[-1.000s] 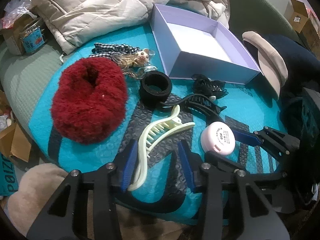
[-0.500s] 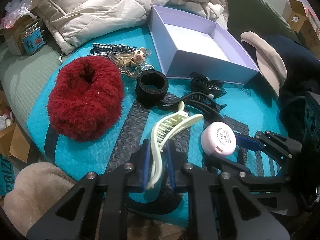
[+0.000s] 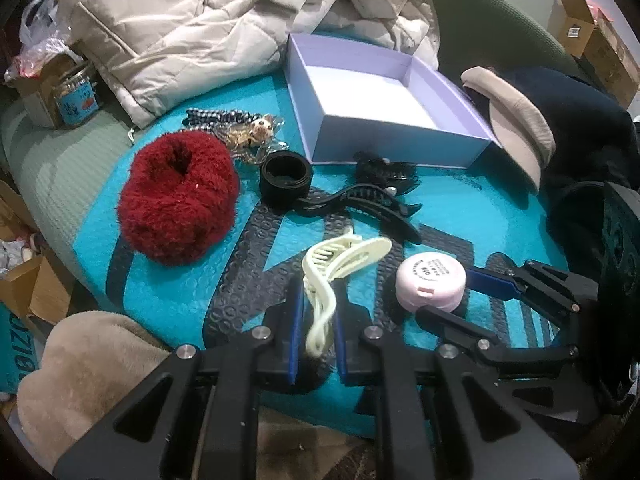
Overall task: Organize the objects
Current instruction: 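Carry the claw clip with left tool while right tool carries tin into box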
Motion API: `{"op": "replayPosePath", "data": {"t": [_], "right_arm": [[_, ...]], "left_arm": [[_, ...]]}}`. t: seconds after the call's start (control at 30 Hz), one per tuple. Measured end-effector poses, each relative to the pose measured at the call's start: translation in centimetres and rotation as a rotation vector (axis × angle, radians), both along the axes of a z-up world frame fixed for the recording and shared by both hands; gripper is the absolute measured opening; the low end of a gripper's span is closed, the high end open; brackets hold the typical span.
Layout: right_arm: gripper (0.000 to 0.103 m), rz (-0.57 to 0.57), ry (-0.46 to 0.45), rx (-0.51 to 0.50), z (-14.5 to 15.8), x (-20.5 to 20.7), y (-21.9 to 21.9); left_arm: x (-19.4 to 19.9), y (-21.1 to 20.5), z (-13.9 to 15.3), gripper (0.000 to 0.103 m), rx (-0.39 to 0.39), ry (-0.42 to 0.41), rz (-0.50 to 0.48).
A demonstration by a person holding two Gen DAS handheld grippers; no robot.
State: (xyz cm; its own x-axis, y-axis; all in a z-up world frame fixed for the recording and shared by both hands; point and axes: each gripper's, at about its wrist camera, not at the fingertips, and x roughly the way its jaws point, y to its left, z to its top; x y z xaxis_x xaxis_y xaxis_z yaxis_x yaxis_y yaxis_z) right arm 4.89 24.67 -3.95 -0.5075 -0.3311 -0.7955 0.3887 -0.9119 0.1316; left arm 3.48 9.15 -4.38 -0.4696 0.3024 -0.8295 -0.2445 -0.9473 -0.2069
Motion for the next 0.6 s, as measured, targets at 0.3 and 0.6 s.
{"op": "replayPosePath", "data": {"t": [0.3,0.6], "right_arm": [[0.049,0.012,-0.021,0.0,-0.4,1.0,0.7],[0.055,0.023,-0.061,0.009,-1.7,0.2,0.4]], "left_arm": [[1.8,0.5,0.5,0.013,-0.009,0.002,0.003],[1.1,0.6,-2.0,0.013,0.034,-0.095,-0.031]]}}
